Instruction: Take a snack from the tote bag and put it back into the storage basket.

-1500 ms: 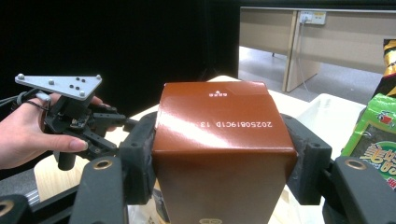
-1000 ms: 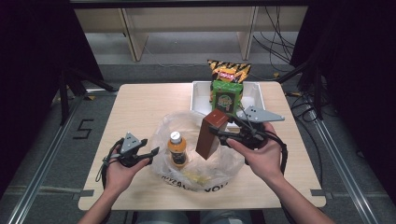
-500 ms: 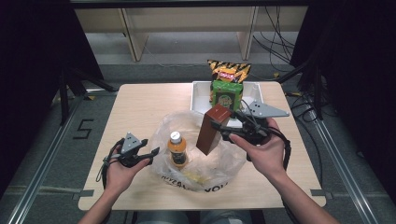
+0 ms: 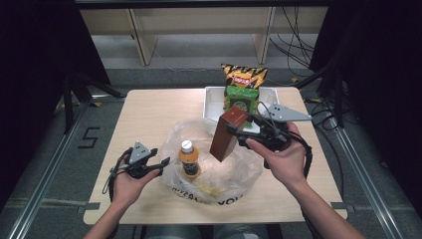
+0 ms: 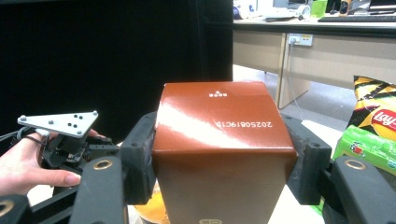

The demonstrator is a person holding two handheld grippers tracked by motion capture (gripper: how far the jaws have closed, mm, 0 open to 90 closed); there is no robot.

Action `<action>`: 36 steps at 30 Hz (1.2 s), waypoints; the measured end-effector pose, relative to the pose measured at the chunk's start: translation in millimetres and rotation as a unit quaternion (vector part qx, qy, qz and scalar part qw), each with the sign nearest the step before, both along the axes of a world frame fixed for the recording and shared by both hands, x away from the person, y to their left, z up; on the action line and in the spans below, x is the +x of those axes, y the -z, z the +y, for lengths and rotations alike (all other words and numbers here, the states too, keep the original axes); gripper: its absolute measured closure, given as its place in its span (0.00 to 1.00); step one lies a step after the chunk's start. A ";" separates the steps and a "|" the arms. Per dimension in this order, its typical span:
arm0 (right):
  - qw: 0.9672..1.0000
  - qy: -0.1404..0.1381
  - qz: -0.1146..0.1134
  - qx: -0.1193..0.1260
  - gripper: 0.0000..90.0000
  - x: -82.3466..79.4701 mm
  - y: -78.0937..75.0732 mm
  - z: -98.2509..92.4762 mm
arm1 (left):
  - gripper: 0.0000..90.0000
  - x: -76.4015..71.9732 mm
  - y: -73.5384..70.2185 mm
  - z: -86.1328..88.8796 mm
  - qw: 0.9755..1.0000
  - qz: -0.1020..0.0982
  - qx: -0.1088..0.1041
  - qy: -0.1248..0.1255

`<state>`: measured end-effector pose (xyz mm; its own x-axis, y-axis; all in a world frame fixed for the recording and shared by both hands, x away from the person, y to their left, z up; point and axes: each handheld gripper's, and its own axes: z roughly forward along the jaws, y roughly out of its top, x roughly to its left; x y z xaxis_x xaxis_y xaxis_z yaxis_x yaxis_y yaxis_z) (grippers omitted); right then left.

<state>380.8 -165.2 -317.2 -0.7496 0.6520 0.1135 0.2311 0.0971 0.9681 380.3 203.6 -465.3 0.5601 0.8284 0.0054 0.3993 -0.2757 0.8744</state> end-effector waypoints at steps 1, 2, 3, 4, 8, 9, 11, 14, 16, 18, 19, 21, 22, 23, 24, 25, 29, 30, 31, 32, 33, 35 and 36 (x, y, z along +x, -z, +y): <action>1.000 0.000 -0.003 -0.002 0.44 0.6 -0.5 -0.4 | 0.45 -0.1 -0.1 -0.1 1.000 0.000 0.001 0.000; 1.000 -0.001 -0.001 0.001 0.44 0.1 -1.3 -0.3 | 0.45 -0.1 -0.1 -0.4 1.000 0.000 0.000 0.000; 1.000 0.001 -0.006 -0.001 0.44 0.5 -2.1 -0.9 | 0.45 -0.2 0.1 -0.9 1.000 0.002 -0.003 0.000; 1.000 -0.001 -0.006 -0.001 0.44 0.7 -2.6 -0.9 | 0.45 -0.2 0.2 -1.0 1.000 0.002 -0.003 0.000; 1.000 0.003 -0.007 -0.001 0.44 0.4 -6.0 -2.1 | 0.45 0.8 0.6 -0.3 1.000 0.003 -0.001 0.002; 1.000 0.006 -0.011 0.001 0.44 1.0 -6.6 -2.0 | 0.45 0.8 0.6 -0.2 1.000 0.002 -0.001 0.002; 1.000 0.002 -0.014 0.002 0.44 2.2 -7.6 -1.9 | 0.45 0.6 0.6 -0.4 1.000 0.003 -0.001 0.003; 1.000 0.005 -0.003 0.003 0.44 0.6 -9.5 -1.2 | 0.45 0.5 0.5 -0.5 1.000 0.002 -0.001 0.003; 1.000 0.002 -0.010 0.001 0.44 2.1 -10.3 -1.5 | 0.45 0.6 0.6 -0.6 1.000 0.003 -0.001 0.002; 1.000 0.001 -0.007 0.004 0.44 2.2 -11.1 -1.0 | 0.45 0.5 0.7 -0.7 1.000 0.003 -0.001 0.002; 1.000 -0.002 -0.014 0.003 0.44 3.3 -11.2 -1.1 | 0.45 0.4 0.6 -0.8 1.000 0.002 -0.002 0.003; 1.000 0.004 -0.015 0.005 0.44 3.2 -11.6 -0.9 | 0.45 0.5 0.7 -0.7 1.000 0.002 -0.002 0.003; 1.000 -0.001 -0.011 0.005 0.44 3.6 -11.9 -0.6 | 0.45 0.5 0.6 -0.5 1.000 0.003 0.000 0.003; 1.000 0.000 -0.017 0.002 0.44 4.6 -12.2 -1.0 | 0.45 0.5 0.6 -0.5 1.000 0.003 0.000 0.003; 1.000 0.001 -0.009 0.005 0.44 3.2 -13.2 -0.7 | 0.45 0.5 0.6 -0.5 1.000 0.003 0.000 0.003; 1.000 0.005 -0.013 0.004 0.44 3.4 -13.7 -0.9 | 0.45 0.4 0.5 -0.5 1.000 0.002 -0.001 0.003; 1.000 0.004 -0.020 0.005 0.44 4.4 -17.1 -2.3 | 0.45 0.5 0.7 -0.8 1.000 0.001 -0.002 0.003; 1.000 0.005 -0.024 0.005 0.44 4.9 -18.2 -2.9 | 0.45 0.5 0.7 -0.9 1.000 0.002 -0.002 0.003; 1.000 0.006 -0.015 0.006 0.44 4.0 -18.8 -2.6 | 0.45 0.4 0.7 -1.0 1.000 0.002 -0.002 0.003; 1.000 0.004 -0.019 0.006 0.44 4.5 -19.6 -3.0 | 0.45 0.4 0.6 -1.1 1.000 0.001 -0.002 0.003; 1.000 0.005 -0.022 0.006 0.44 4.3 -20.6 -3.5 | 0.45 0.3 0.6 -1.2 1.000 0.001 -0.002 0.003; 1.000 0.007 -0.015 0.009 0.44 3.4 -22.2 -3.7 | 0.45 0.0 0.6 -1.5 1.000 0.001 0.000 0.000; 0.999 0.008 -0.032 0.007 0.44 5.7 -22.6 -4.3 | 0.45 0.0 0.7 -1.6 1.000 0.001 -0.001 0.001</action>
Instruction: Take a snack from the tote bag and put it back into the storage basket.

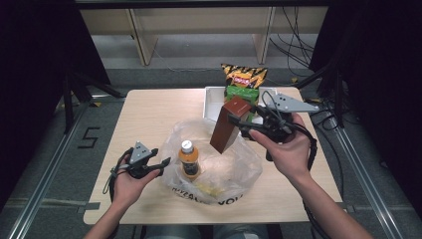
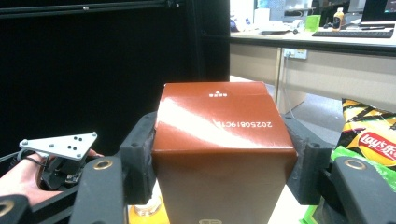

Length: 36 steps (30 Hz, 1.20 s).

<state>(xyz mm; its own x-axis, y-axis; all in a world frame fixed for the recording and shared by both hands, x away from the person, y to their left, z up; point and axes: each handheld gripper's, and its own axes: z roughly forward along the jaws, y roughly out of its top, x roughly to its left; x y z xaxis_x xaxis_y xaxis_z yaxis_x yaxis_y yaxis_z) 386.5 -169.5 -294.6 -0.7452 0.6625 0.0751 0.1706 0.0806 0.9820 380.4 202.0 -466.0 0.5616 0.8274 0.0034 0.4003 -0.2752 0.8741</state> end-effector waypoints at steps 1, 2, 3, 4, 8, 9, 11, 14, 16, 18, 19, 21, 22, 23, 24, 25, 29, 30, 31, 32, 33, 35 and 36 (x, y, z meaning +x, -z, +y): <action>1.000 -0.002 0.004 0.000 0.44 0.3 -0.3 -0.1 | 0.45 -0.1 0.0 -0.1 1.000 0.000 0.000 0.000; 1.000 0.000 0.004 -0.001 0.44 0.3 -0.6 -0.4 | 0.45 -0.1 -0.1 -0.1 1.000 0.000 0.000 0.000; 1.000 0.001 0.006 -0.001 0.44 0.4 -1.0 -0.7 | 0.45 0.0 -0.1 -0.1 1.000 0.000 0.000 0.000; 1.000 0.001 0.013 -0.001 0.44 -0.4 -1.6 -1.1 | 0.45 0.0 -0.1 0.0 1.000 0.000 0.000 0.000; 1.000 0.003 0.002 -0.001 0.44 1.8 -2.0 -1.8 | 0.45 0.3 0.5 -0.3 1.000 0.000 0.000 0.001; 1.000 0.003 -0.001 -0.001 0.44 2.4 -2.3 -2.2 | 0.45 0.3 0.4 -0.4 1.000 0.000 0.000 0.001; 1.000 0.001 0.013 0.005 0.44 1.2 -3.0 -1.9 | 0.45 0.2 0.3 -0.4 1.000 0.000 0.002 0.002; 1.000 0.004 0.007 0.004 0.44 2.1 -4.4 -3.3 | 0.45 0.1 0.4 -0.5 1.000 0.000 0.002 0.002; 1.000 0.007 -0.002 0.003 0.44 2.7 -5.5 -4.3 | 0.45 0.4 0.5 -0.3 1.000 0.000 0.000 0.002; 1.000 0.006 0.011 0.006 0.44 1.8 -7.0 -4.4 | 0.45 0.4 0.4 -0.1 1.000 0.000 0.000 0.001; 1.000 0.005 0.000 0.007 0.44 2.7 -7.5 -5.0 | 0.45 0.3 0.3 -0.2 1.000 0.000 0.000 0.001; 1.000 0.010 0.002 0.004 0.44 1.7 -9.0 -5.7 | 0.45 0.1 0.1 -0.1 1.000 0.000 0.001 0.001; 1.000 0.010 -0.010 0.002 0.44 2.8 -9.2 -6.4 | 0.45 0.3 0.3 -0.1 1.000 0.000 0.000 0.002; 1.000 0.009 0.008 0.008 0.44 0.9 -9.6 -5.8 | 0.45 0.2 0.3 -0.2 1.000 0.000 0.002 0.001; 1.000 0.011 0.008 0.008 0.44 1.2 -9.6 -6.0 | 0.45 0.1 0.3 -0.3 1.000 0.000 0.002 0.002; 1.000 0.010 0.007 0.007 0.44 1.3 -9.7 -6.2 | 0.45 0.1 0.4 -0.4 1.000 0.000 0.001 0.001; 1.000 0.009 -0.001 0.012 0.44 2.7 -10.0 -7.6 | 0.45 0.3 0.3 0.1 1.000 0.000 0.000 0.001; 1.000 0.012 0.009 0.012 0.44 1.4 -10.5 -8.0 | 0.45 0.3 0.2 0.3 1.000 0.001 0.001 0.001; 1.000 0.016 0.010 0.013 0.44 1.1 -10.6 -8.4 | 0.45 0.3 0.2 0.3 1.000 0.000 0.000 0.001; 1.000 0.015 0.004 0.009 0.44 2.3 -10.8 -8.9 | 0.45 0.4 0.3 0.3 1.000 0.000 0.000 0.001; 1.000 0.015 0.005 0.011 0.44 2.2 -11.2 -9.2 | 0.45 0.5 0.4 0.3 1.000 0.000 -0.001 0.001; 1.000 0.016 0.005 0.012 0.44 2.6 -11.8 -9.8 | 0.45 0.1 0.1 0.2 1.000 0.000 0.000 0.000; 1.000 0.016 0.005 0.012 0.44 2.4 -12.3 -10.2 | 0.45 -0.1 0.0 -0.1 1.000 0.000 -0.001 0.000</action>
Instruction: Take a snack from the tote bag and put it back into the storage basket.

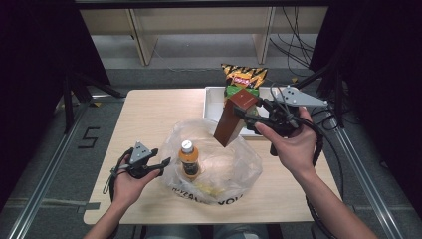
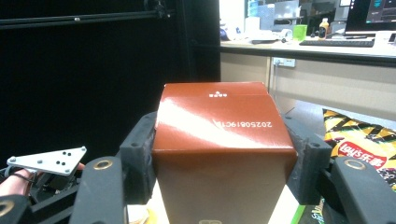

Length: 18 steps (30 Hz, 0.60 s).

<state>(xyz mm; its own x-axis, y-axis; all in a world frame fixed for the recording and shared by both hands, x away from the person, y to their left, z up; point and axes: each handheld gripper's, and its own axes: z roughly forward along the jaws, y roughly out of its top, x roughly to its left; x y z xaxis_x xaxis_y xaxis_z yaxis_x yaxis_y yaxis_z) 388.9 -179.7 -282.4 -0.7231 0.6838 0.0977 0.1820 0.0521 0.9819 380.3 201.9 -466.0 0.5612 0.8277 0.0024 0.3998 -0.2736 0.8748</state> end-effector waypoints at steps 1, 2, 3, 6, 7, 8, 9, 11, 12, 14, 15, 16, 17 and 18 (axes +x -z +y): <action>1.000 -0.001 0.000 0.002 0.44 0.1 -0.3 0.0 | 0.45 -0.2 0.1 -0.5 1.000 0.001 -0.002 0.000; 1.000 -0.001 -0.012 0.001 0.44 1.5 -0.4 -0.6 | 0.45 -0.1 0.1 -0.6 1.000 0.002 -0.001 0.001; 1.000 0.001 -0.007 0.000 0.44 0.6 -1.1 -1.2 | 0.45 0.1 0.0 -0.4 1.000 0.000 0.002 0.002; 1.000 0.007 -0.012 0.000 0.44 1.2 -2.1 -2.8 | 0.45 0.4 0.5 -0.7 1.000 0.000 0.001 0.004; 1.000 0.007 0.001 0.004 0.44 0.3 -2.7 -2.6 | 0.45 0.4 0.4 -0.7 1.000 0.000 0.002 0.004; 1.000 0.007 -0.004 0.002 0.44 1.0 -2.7 -3.4 | 0.45 0.2 0.2 -0.6 1.000 0.000 0.002 0.004; 1.000 0.009 -0.005 0.004 0.44 1.4 -2.7 -3.4 | 0.45 0.1 0.1 -0.7 1.000 0.000 0.002 0.003; 1.000 0.011 -0.002 0.002 0.44 1.6 -2.9 -4.4 | 0.45 0.3 0.5 -0.7 1.000 0.000 0.001 0.003; 1.000 0.010 0.003 0.007 0.44 1.2 -2.7 -4.0 | 0.45 0.4 0.6 -0.7 1.000 0.000 0.001 0.003; 1.000 0.012 -0.002 0.002 0.44 2.4 -2.7 -5.4 | 0.45 0.3 0.4 -0.7 1.000 0.000 0.001 0.003; 1.000 0.012 -0.008 0.001 0.44 3.4 -2.4 -6.1 | 0.45 0.0 0.3 -0.9 1.000 0.002 -0.001 0.002; 1.000 0.014 -0.003 0.003 0.44 2.9 -2.5 -6.2 | 0.45 0.0 0.2 -0.9 1.000 0.002 -0.001 0.002; 1.000 0.014 0.001 0.004 0.44 2.6 -2.5 -6.4 | 0.45 0.0 0.2 -0.8 1.000 0.002 -0.001 0.002; 1.000 0.013 -0.001 0.005 0.44 3.3 -2.3 -6.6 | 0.45 0.1 0.0 -0.5 1.000 0.000 0.002 0.003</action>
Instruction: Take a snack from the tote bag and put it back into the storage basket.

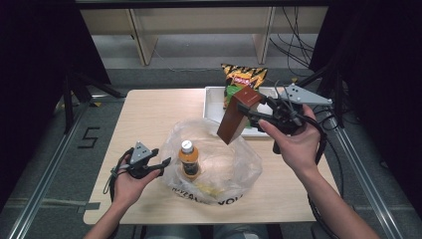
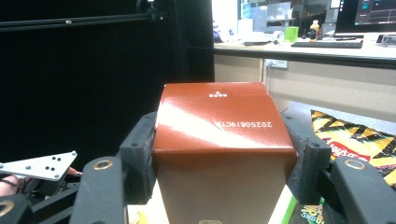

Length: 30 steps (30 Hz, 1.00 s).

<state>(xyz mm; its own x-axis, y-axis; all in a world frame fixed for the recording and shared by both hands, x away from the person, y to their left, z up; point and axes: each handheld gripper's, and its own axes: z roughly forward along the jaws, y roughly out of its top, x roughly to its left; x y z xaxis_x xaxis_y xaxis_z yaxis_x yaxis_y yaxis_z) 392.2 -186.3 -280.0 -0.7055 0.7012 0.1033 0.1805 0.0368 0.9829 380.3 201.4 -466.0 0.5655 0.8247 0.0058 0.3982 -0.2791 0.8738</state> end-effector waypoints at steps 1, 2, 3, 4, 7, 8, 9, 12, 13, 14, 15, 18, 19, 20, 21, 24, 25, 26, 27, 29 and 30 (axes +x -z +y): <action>1.000 0.002 -0.001 0.000 0.44 -0.3 -0.1 -0.3 | 0.45 0.1 0.2 -0.1 1.000 0.000 0.000 -0.001; 1.000 0.004 0.003 -0.002 0.44 -0.6 -0.5 -0.8 | 0.45 0.4 0.4 0.0 1.000 0.000 -0.001 0.000; 1.000 0.004 -0.001 -0.003 0.44 0.4 -0.6 -1.2 | 0.45 0.3 0.4 -0.1 1.000 0.000 -0.001 0.000; 1.000 0.004 -0.004 -0.005 0.44 0.9 -1.0 -1.9 | 0.45 0.3 0.3 -0.1 1.000 0.000 -0.001 0.000; 1.000 0.005 0.001 0.001 0.44 0.6 -2.4 -1.9 | 0.45 -0.2 0.1 -0.3 1.000 0.002 -0.003 -0.002; 1.000 0.005 -0.002 -0.002 0.44 1.0 -3.0 -2.5 | 0.45 -0.1 -0.1 0.1 1.000 0.000 0.000 -0.001; 1.000 0.005 -0.004 -0.001 0.44 1.0 -3.4 -2.7 | 0.45 0.0 0.0 0.1 1.000 0.000 0.001 0.000; 1.000 0.009 -0.007 0.000 0.44 0.7 -5.0 -3.8 | 0.45 -0.1 0.0 -0.4 1.000 0.002 -0.003 -0.001; 1.000 0.010 0.002 0.004 0.44 -0.6 -5.5 -4.0 | 0.45 -0.1 0.0 -0.2 1.000 0.002 -0.003 -0.001; 1.000 0.008 -0.007 0.000 0.44 0.8 -5.6 -5.0 | 0.45 0.1 -0.1 0.3 1.000 0.000 0.000 -0.001; 1.000 0.012 -0.003 0.002 0.44 0.3 -5.7 -5.4 | 0.45 0.2 0.1 0.5 1.000 0.000 0.000 -0.001; 1.000 0.017 0.000 0.004 0.44 1.0 -5.2 -6.5 | 0.45 0.4 0.4 0.3 1.000 0.000 -0.001 -0.001; 1.000 0.014 -0.006 0.002 0.44 2.6 -4.8 -7.2 | 0.45 0.4 0.3 0.1 1.000 0.000 -0.001 0.000; 1.000 0.014 -0.009 -0.001 0.44 3.4 -4.5 -8.0 | 0.45 0.4 0.3 -0.1 1.000 0.000 -0.001 0.000; 1.000 0.017 -0.001 0.002 0.44 2.6 -4.5 -7.8 | 0.45 0.3 0.4 -0.2 1.000 0.000 -0.001 0.000; 1.000 0.018 -0.002 0.000 0.44 3.2 -4.1 -8.9 | 0.45 0.3 0.3 0.0 1.000 0.001 0.000 0.001; 1.000 0.018 -0.002 0.000 0.44 3.3 -4.2 -9.1 | 0.45 0.3 0.4 0.1 1.000 0.001 0.000 0.000; 1.000 0.020 -0.001 0.001 0.44 3.3 -4.4 -9.3 | 0.45 0.3 0.4 0.0 1.000 0.000 0.000 0.000; 1.000 0.021 -0.002 0.001 0.44 4.0 -4.7 -9.8 | 0.45 0.5 0.6 -0.1 1.000 0.000 -0.001 0.001; 1.000 0.018 -0.002 0.005 0.44 4.6 -5.4 -10.3 | 0.45 0.3 0.5 -0.2 1.000 0.000 0.000 0.001; 1.000 0.023 0.002 0.007 0.44 3.6 -5.9 -10.5 | 0.45 0.3 0.5 -0.3 1.000 0.000 -0.001 0.001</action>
<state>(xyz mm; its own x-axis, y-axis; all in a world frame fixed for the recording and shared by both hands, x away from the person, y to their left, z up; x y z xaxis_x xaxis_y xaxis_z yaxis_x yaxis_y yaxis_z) 395.9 -196.8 -274.1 -0.6725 0.7310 0.1153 0.1850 0.0152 0.9826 380.7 201.1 -466.6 0.5676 0.8233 0.0045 0.3976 -0.2790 0.8741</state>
